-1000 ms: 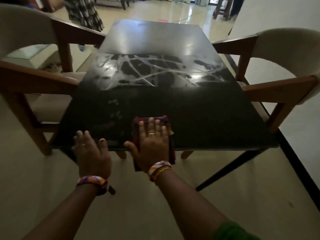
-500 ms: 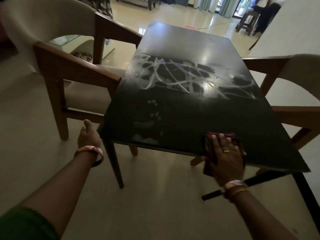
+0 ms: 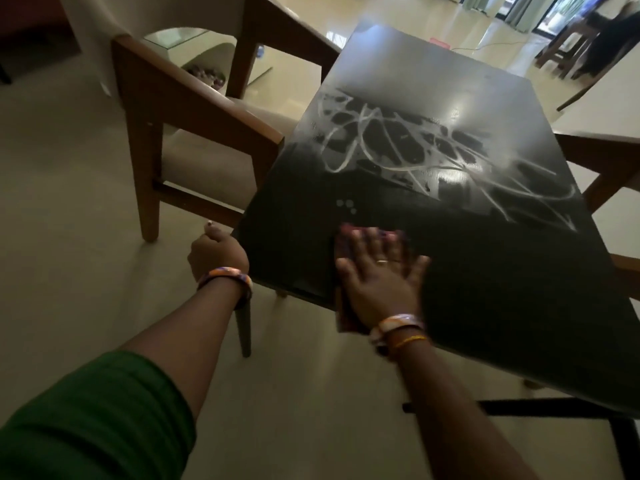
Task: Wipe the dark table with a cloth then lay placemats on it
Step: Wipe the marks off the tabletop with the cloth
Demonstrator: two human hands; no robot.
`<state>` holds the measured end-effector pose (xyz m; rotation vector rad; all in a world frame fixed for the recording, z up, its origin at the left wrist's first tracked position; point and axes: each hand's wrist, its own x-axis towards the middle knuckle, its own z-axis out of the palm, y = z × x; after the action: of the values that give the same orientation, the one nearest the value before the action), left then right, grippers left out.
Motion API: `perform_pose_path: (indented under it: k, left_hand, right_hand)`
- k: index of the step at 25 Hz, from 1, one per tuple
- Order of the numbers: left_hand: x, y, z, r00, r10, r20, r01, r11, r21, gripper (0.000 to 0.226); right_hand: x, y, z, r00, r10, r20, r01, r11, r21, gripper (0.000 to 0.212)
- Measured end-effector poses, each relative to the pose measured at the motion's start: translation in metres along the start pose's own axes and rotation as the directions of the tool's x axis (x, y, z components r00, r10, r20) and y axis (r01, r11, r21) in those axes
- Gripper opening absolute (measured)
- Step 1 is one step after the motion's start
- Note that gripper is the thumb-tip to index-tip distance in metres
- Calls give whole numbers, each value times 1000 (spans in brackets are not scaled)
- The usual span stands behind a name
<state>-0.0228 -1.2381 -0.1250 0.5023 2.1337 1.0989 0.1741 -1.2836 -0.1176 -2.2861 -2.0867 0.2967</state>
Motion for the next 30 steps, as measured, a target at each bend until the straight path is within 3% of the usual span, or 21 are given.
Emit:
perform_pose_path:
  k: [2,4,6,8,10,12,14,16,18,19,21,23,26,28,30]
  left_hand:
    - [0,-1,2,996,74,-44,-71,996,62,48]
    - [2,-1,4,994,93,-64,-87,992,94,47]
    - [5,-3,6,991,101,-85,-90,988,126,47]
    - [8,-4,7,988,114,-103,-101,987,121,46]
    - [7,-4,6,983,138,-120,-121,983,141,46]
    - [4,-1,5,979,155,-131,-133,978,161,46]
    - [2,1,5,977,156,-146,-130,976,173,45]
    - [2,0,5,979,139,-146,-112,977,183,46]
    - [4,-1,7,983,134,-129,-109,976,186,47]
    - [6,-2,9,985,126,-121,-103,978,183,47]
    - [8,-4,10,986,116,-120,-95,981,170,47]
    - [8,-4,10,981,149,-125,-128,978,167,48]
    - [6,0,8,978,159,-135,-133,974,183,48]
    - [6,0,7,982,140,-129,-116,977,181,49]
    - [6,-2,9,984,122,-130,-98,980,171,49]
  right_hand:
    - [7,43,-14,953,302,22,-302,953,-3,55]
    - [28,46,-22,908,418,37,-419,908,27,56]
    - [58,11,-17,950,311,20,-312,949,44,57]
    - [78,-45,-6,998,58,34,-60,995,78,58]
    - [67,-95,6,971,-233,55,230,971,65,58]
    - [47,-97,10,909,-405,96,404,914,30,58]
    - [44,-47,3,940,-334,64,334,943,15,58]
    - [48,16,-12,999,-38,22,38,999,8,57]
    - [65,46,-25,969,245,14,-246,969,30,57]
    - [77,40,-26,958,287,13,-287,958,22,57]
    - [102,-4,-16,987,160,4,-160,987,34,58]
    - [111,-63,-4,995,-101,21,99,992,78,59]
    - [88,-100,4,892,-445,78,443,896,44,58]
    - [80,-67,3,880,-467,86,468,884,4,58]
    - [84,-16,-9,965,-256,54,258,965,-38,58]
